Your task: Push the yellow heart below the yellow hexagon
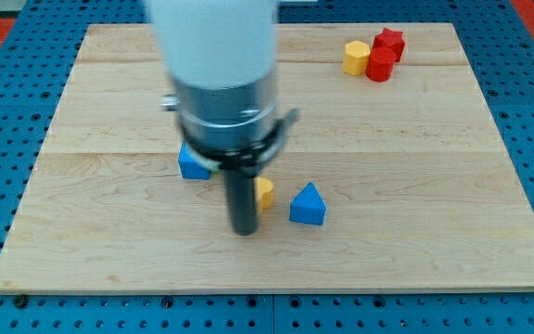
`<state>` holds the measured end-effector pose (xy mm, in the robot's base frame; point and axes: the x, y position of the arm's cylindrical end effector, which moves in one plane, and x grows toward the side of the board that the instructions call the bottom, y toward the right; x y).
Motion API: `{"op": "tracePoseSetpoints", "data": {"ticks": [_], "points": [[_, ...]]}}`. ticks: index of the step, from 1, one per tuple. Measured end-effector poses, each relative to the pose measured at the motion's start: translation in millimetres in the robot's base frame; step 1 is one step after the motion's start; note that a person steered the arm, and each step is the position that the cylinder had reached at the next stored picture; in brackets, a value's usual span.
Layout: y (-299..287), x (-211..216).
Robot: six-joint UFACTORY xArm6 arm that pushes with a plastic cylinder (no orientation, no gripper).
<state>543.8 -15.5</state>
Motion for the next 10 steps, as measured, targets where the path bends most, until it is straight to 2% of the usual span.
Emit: {"op": "tracePoseSetpoints", "data": {"ticks": [1,2,4,5,6,7,8,9,10], "points": [[-17,-28],[-32,-36],[49,-49],[102,-102],[129,-128],[113,-99],[165,-110],[179,-159],[159,-161]]}}
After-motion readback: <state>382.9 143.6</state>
